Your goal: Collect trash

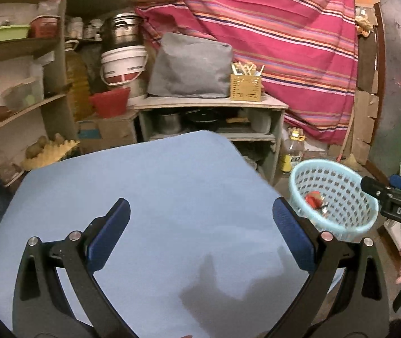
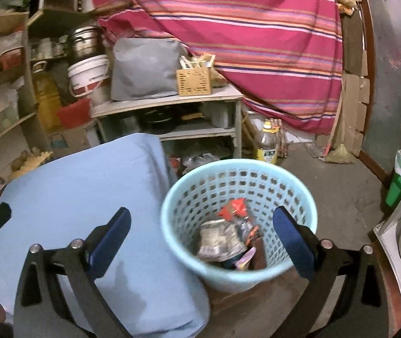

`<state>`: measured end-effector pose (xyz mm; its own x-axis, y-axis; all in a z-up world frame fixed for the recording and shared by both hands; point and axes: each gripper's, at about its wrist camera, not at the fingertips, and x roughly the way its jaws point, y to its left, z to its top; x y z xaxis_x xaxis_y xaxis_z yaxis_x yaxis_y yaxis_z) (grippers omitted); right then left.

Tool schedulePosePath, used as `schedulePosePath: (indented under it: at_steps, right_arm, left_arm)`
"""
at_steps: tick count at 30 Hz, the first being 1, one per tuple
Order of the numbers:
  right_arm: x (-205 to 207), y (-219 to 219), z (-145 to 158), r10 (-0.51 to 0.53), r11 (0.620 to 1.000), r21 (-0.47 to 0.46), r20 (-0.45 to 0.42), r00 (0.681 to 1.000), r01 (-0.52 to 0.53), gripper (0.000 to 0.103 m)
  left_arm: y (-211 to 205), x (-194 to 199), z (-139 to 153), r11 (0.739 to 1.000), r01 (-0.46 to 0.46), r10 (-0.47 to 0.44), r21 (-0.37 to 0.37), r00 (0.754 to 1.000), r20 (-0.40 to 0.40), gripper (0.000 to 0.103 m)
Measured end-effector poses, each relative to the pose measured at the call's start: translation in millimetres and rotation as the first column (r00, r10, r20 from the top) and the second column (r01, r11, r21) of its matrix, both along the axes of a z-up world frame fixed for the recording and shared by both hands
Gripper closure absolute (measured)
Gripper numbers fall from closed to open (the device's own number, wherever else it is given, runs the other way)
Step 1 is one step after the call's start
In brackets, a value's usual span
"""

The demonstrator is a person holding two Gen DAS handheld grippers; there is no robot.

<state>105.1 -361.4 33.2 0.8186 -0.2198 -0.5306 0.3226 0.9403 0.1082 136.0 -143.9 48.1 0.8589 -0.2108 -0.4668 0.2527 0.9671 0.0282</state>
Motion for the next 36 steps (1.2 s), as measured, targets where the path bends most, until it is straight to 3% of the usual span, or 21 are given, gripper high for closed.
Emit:
schedulePosePath:
  at_steps: [4, 9, 13, 19, 25, 36]
  right_arm:
    - [-19.5, 34.1, -6.2, 0.032, 0.999, -0.016, 0.015, 0.999, -0.032, 0.005]
    - [-39.4, 71.0, -16.0, 0.083, 0.996, -0.039, 0.022, 0.996, -0.082, 0.005]
    - [-53.9, 100.0, -24.8, 0.106, 0.991, -0.079, 0.016, 0.994, -0.105, 0.005]
    - [-73.4, 130.5, -36.1, 0.153, 0.986, -0.067, 0.041, 0.987, -0.15, 0.005]
    - [-81.6, 155.1, -41.3, 0.176, 0.976, -0.143, 0.064, 0.982, -0.166, 0.005]
    - [-77.1, 168.7, -48.8, 0.193, 0.974, -0.13, 0.052, 0.98, -0.185, 0.005]
  left_arm:
    - [26.4, -24.2, -11.6, 0.998, -0.049, 0.049, 0.036, 0.999, 0.012, 0.005]
    - [69.1, -50.4, -23.9, 0.997, -0.05, 0.05, -0.055, 0.999, -0.011, 0.005]
    - [92.5, -67.1, -35.2, 0.994, -0.083, 0.084, -0.075, 0.996, 0.012, 0.005]
    - [107.1, -74.9, -49.7, 0.995, -0.082, 0.082, -0.054, 0.997, -0.003, 0.005]
    - [113.7, -87.9, -60.4, 0.994, -0.106, 0.106, 0.007, 0.994, 0.034, 0.005]
    - [131.4, -88.0, -67.9, 0.988, -0.148, 0.149, -0.035, 0.988, 0.029, 0.005]
